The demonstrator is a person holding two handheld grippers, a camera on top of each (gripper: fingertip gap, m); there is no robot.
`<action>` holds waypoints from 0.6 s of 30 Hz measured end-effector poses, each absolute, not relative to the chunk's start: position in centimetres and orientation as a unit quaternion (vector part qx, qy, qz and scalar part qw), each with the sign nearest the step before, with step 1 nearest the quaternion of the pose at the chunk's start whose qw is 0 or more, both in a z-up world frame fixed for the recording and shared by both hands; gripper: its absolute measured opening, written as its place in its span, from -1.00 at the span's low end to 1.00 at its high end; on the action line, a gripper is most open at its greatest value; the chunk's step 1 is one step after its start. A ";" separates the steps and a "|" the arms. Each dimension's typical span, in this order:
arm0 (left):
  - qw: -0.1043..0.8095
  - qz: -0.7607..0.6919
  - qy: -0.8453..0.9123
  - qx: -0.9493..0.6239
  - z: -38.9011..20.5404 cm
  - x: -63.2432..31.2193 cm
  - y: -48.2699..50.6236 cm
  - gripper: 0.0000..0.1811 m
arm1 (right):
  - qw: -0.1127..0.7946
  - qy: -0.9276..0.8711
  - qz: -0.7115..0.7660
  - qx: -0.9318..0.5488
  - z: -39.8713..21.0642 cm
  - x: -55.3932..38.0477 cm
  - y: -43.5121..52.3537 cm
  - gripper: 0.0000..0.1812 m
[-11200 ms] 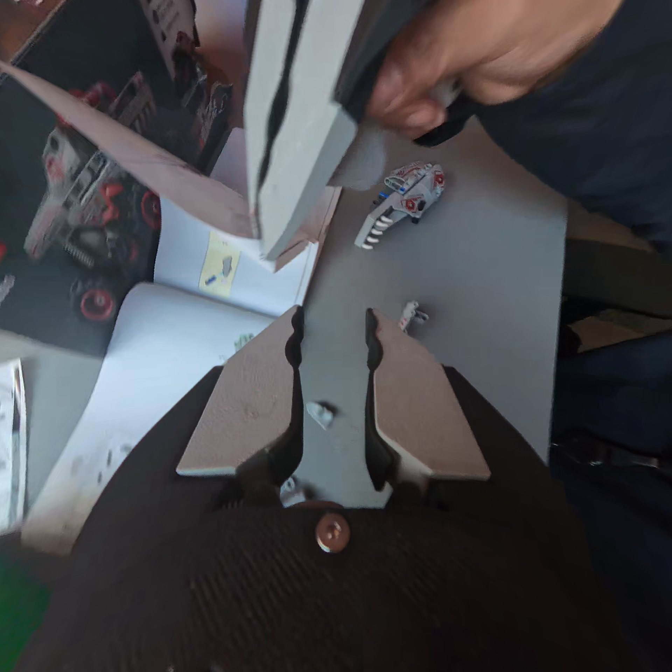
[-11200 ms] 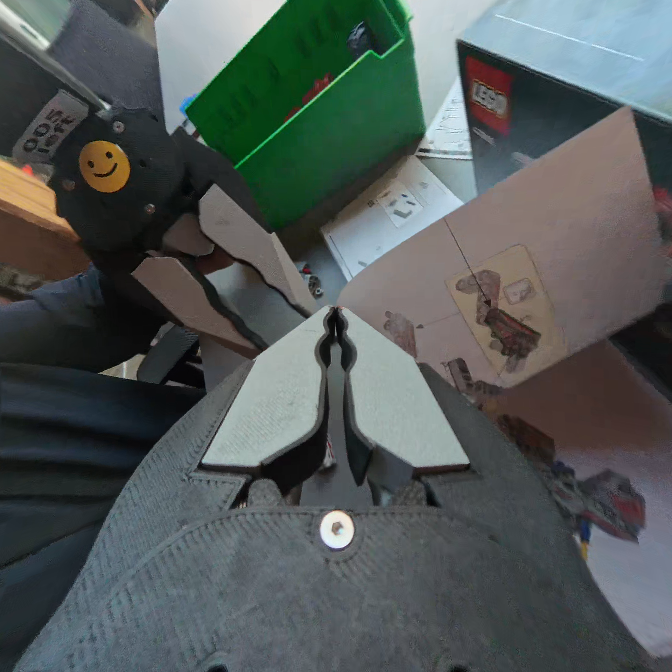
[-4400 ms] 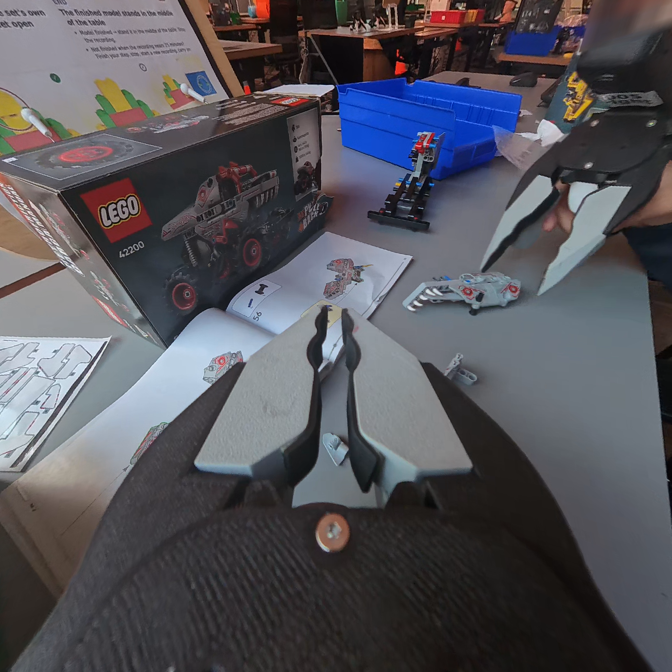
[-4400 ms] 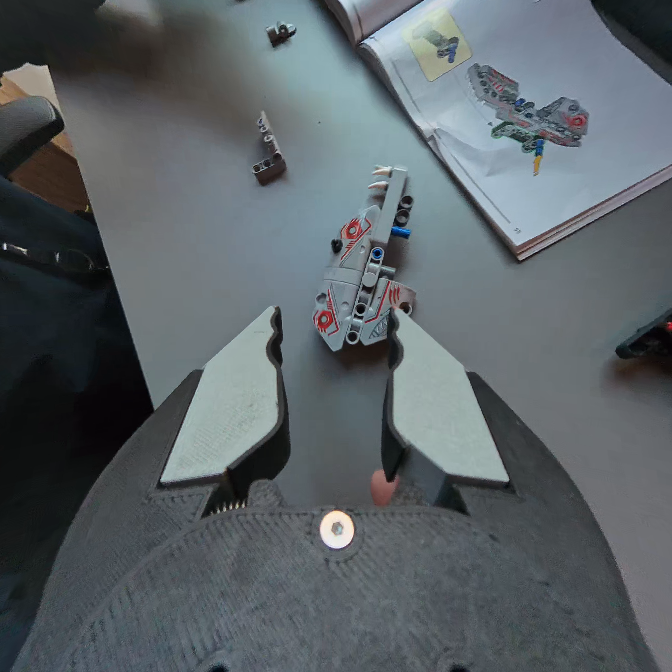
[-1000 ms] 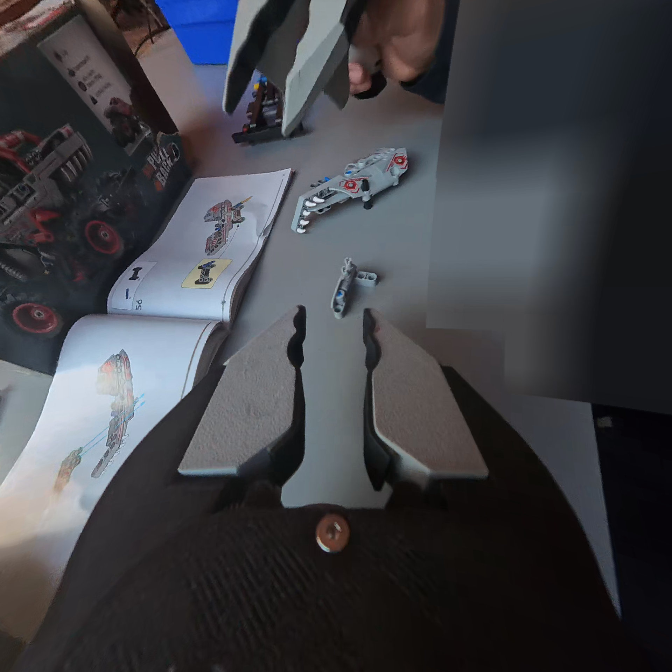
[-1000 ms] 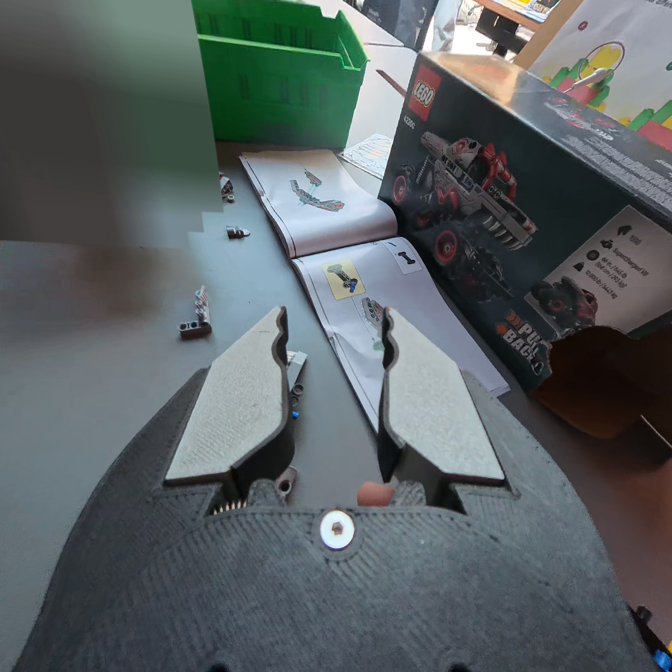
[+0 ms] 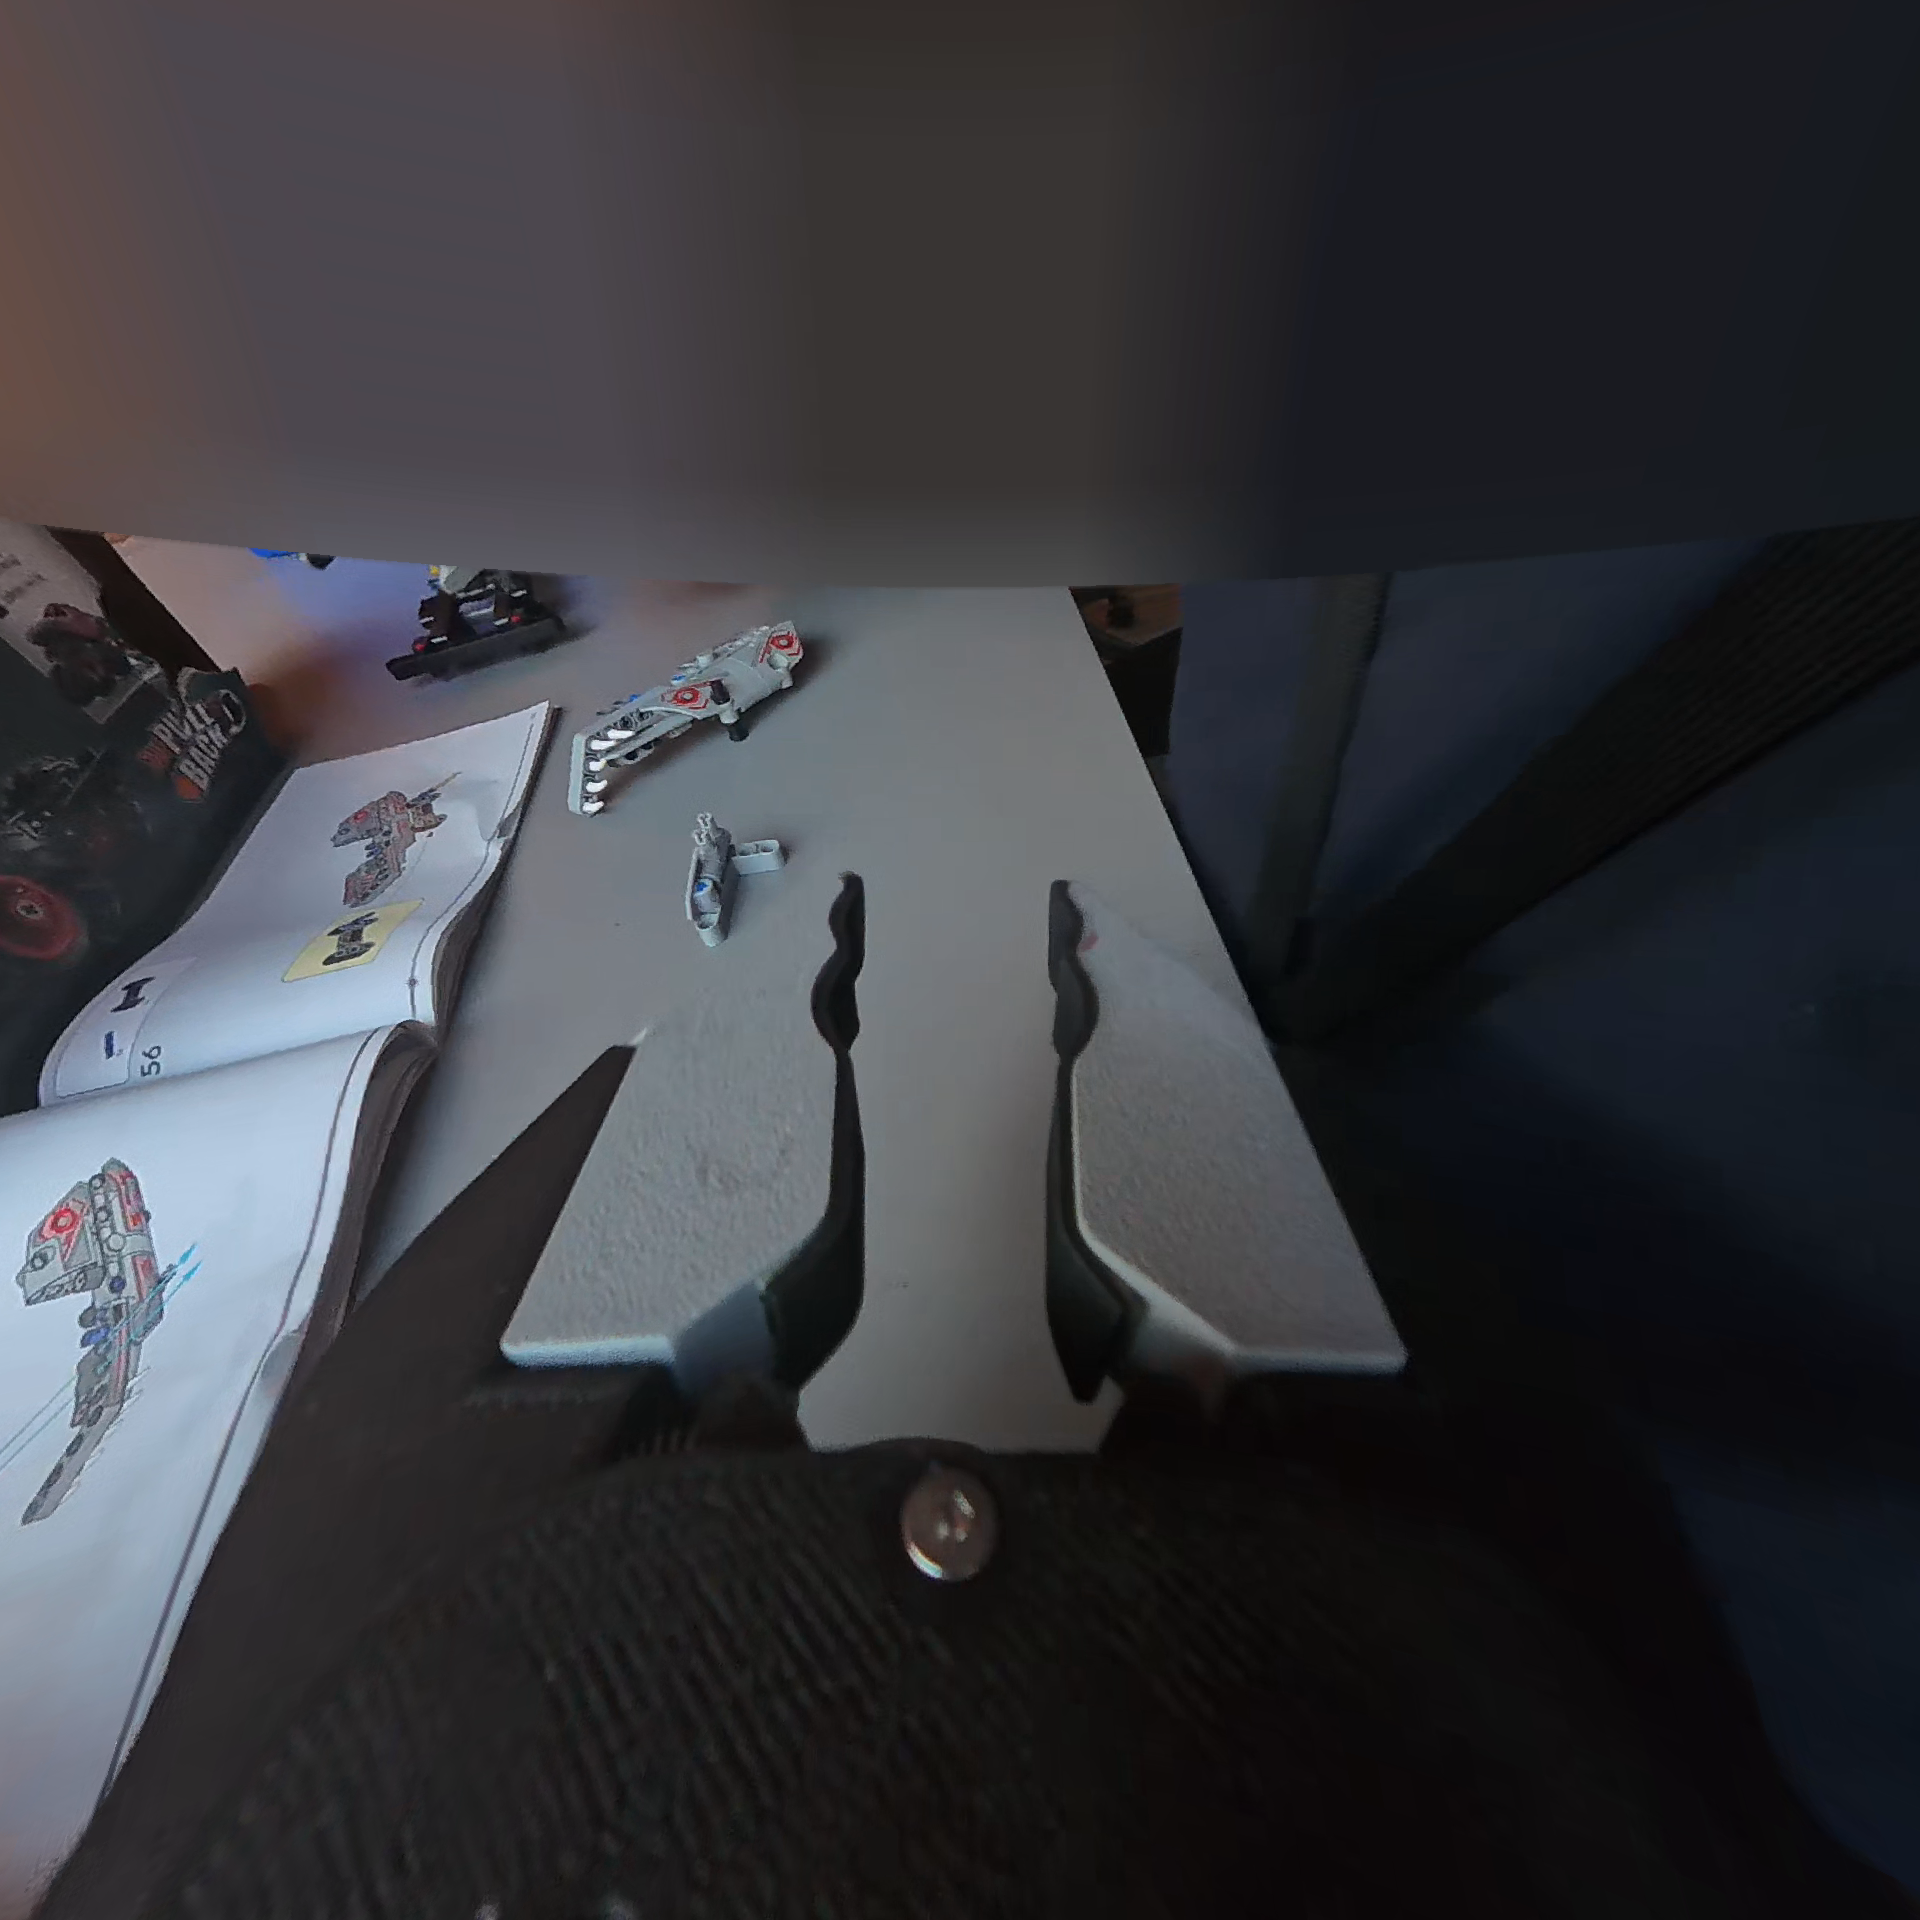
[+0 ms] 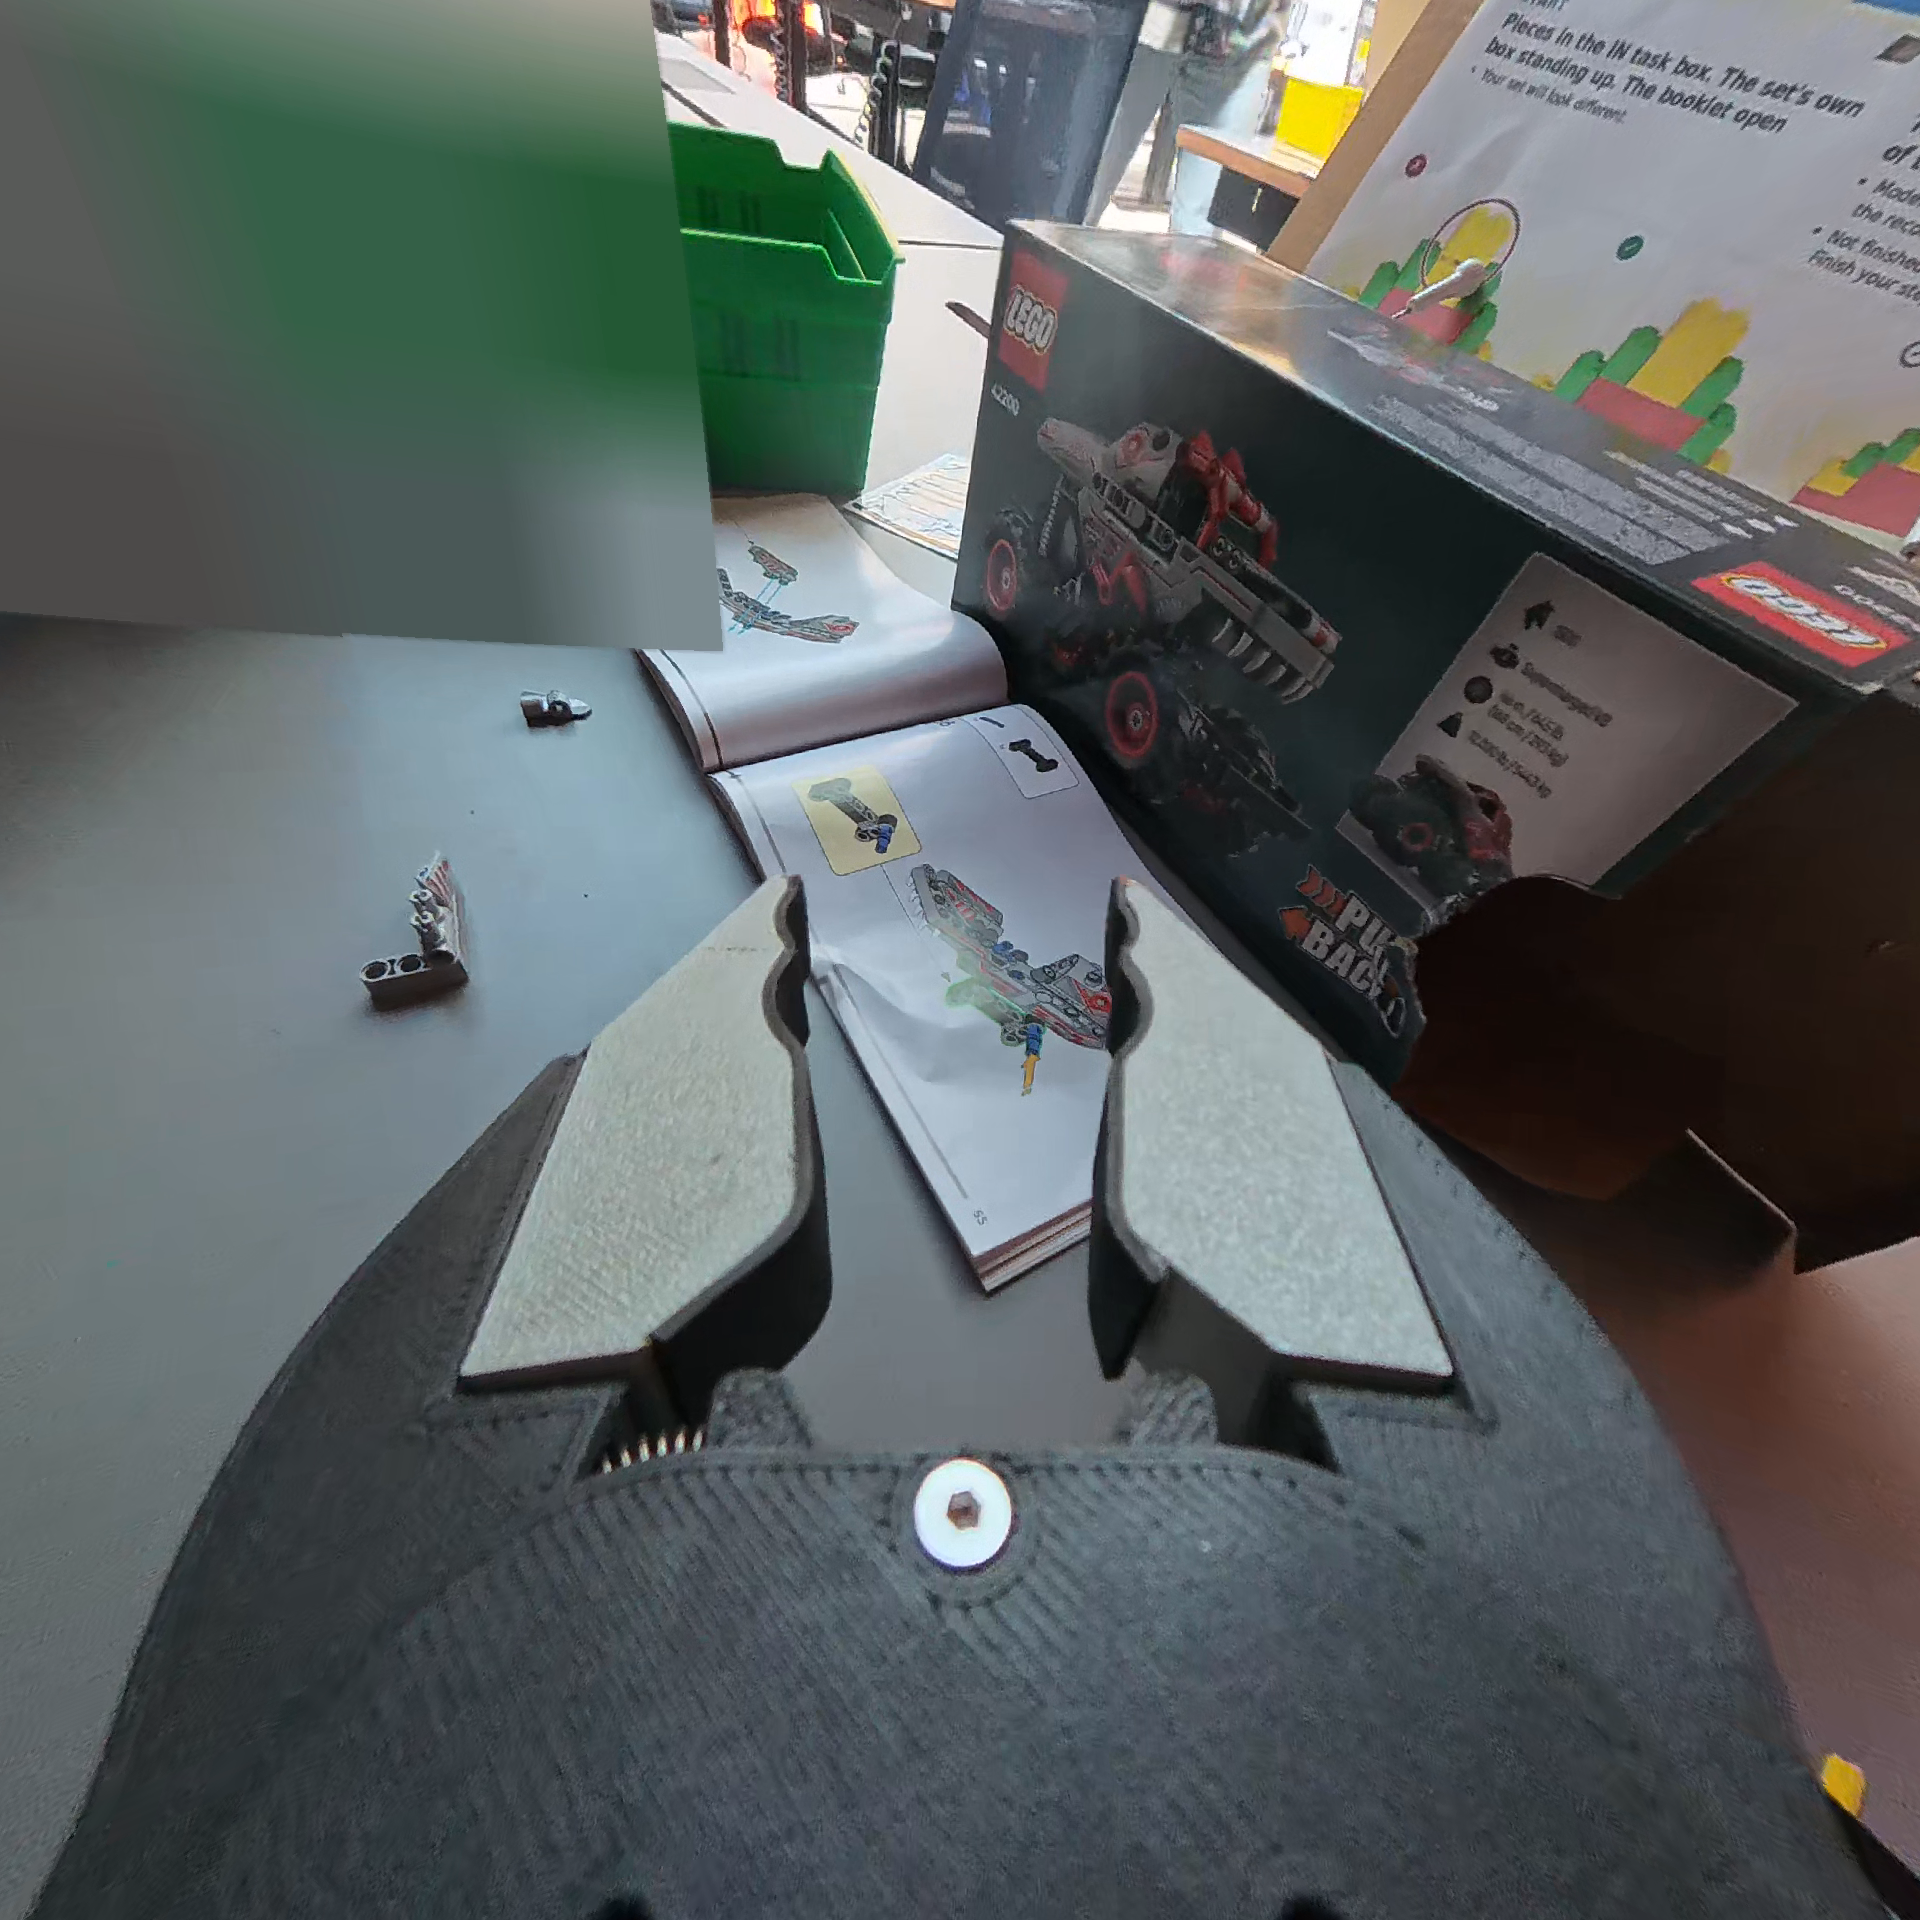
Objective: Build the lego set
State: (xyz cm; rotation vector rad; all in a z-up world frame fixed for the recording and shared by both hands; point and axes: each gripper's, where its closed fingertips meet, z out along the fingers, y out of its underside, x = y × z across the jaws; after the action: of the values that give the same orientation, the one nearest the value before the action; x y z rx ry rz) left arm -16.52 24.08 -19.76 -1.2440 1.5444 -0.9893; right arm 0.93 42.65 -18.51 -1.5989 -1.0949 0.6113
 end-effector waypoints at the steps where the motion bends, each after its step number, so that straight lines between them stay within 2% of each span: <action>1: 0.448 -0.400 0.620 -0.505 -19.7 -16.5 24.3 -0.64 | 0.527 -0.460 0.255 -0.668 -18.4 0.9 42.5 -0.40; 11: 0.447 -0.383 0.603 -0.539 -20.2 -16.0 25.6 -0.68 | 0.526 -0.473 0.242 -0.665 -18.3 0.7 41.8 -0.41; 15: 0.440 -0.356 0.582 -0.584 -21.0 -16.3 27.4 -0.70 | 0.467 -0.479 0.307 -0.677 -18.6 0.1 40.0 -0.44; 17: 0.434 -0.359 0.569 -0.599 -21.0 -16.5 27.9 -0.70 | 0.439 -0.465 0.327 -0.696 -18.8 0.1 39.0 -0.38; 18: 0.430 -0.361 0.564 -0.606 -21.1 -16.7 28.1 -0.70 | 0.420 -0.456 0.331 -0.712 -19.1 0.2 38.3 -0.27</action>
State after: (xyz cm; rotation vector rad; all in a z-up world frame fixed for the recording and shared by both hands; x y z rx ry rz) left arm -16.66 28.15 -21.13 -1.5118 1.4067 -0.9001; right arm 0.21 38.34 -19.14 -1.7839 -1.1423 0.8293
